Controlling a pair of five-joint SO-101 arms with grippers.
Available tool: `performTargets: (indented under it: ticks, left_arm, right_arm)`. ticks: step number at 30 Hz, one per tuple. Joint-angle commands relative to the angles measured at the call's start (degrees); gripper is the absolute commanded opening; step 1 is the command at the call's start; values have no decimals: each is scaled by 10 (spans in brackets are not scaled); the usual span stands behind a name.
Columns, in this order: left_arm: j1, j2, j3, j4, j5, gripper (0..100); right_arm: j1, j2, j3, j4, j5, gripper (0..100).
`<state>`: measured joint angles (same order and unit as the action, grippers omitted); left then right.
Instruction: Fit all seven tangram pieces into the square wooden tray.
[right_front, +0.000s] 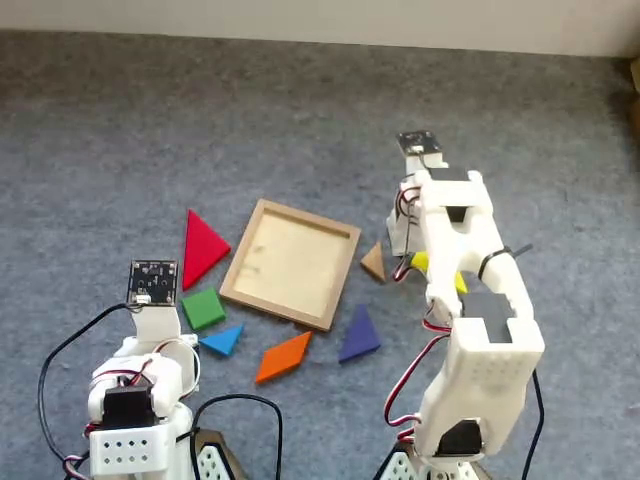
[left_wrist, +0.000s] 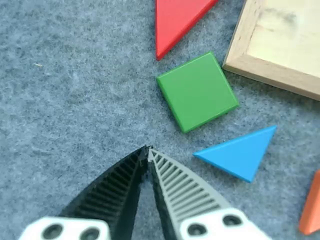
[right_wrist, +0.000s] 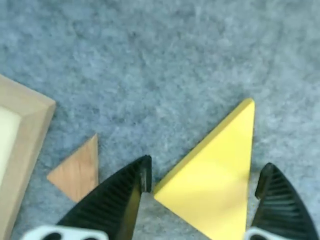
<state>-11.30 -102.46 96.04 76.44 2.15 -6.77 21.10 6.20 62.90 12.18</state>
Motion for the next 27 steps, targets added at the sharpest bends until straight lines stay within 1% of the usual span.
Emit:
performTargets:
  ticks: [1,9,17,22,27]
  left_arm:
    - [0,-18,11,4,-4,14]
    - [0,-18,11,4,-4,14]
    - [0,-18,11,4,-4,14]
    - [0,-18,11,4,-4,14]
    - [0,-18,11,4,-4,14]
  right_arm:
    - [11,-9,-26,7,7,325]
    - [7,-10,-30,87,4,325]
    - [10,-8,-30,86,4,325]
    - [10,-8,-30,44,4,325]
    - [10,-9,-30,39,4,324]
